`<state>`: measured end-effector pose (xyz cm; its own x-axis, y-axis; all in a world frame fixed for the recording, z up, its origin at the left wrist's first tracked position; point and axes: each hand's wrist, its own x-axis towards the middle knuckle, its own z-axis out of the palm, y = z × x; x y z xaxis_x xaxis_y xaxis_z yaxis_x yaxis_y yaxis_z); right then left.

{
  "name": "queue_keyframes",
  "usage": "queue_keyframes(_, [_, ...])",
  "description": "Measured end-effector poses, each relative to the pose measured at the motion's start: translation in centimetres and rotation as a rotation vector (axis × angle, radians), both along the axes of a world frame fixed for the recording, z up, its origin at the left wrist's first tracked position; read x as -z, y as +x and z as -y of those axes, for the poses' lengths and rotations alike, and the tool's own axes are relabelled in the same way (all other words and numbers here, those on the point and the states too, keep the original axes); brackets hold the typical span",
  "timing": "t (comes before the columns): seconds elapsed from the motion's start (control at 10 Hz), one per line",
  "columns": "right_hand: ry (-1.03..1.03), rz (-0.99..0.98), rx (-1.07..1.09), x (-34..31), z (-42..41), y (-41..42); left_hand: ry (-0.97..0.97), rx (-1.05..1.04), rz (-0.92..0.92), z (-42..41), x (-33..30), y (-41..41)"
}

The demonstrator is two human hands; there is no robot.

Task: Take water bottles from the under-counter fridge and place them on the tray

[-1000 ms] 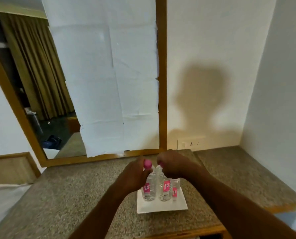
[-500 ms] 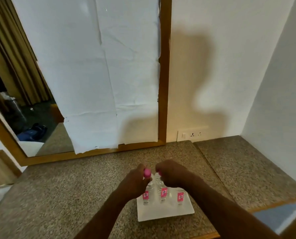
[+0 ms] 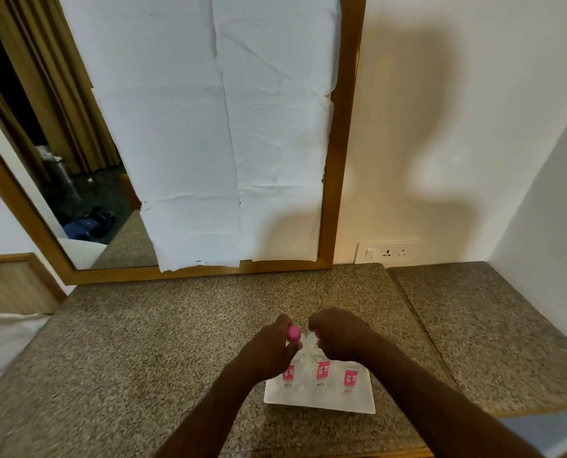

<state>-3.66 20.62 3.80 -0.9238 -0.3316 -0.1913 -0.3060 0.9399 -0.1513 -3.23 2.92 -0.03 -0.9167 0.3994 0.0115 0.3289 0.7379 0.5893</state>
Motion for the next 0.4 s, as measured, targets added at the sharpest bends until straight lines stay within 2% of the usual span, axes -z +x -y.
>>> queue_keyframes(0.3, [0.043,0.073,-0.029,-1.6,0.2,0.4,-0.141,0.071,-0.028,-0.6,-1.0,-0.2])
queue_keyframes(0.4, [-0.019,0.159,-0.009,-2.6,-0.3,-0.1,-0.230,0.089,0.011,-1.1,-2.4,-1.3])
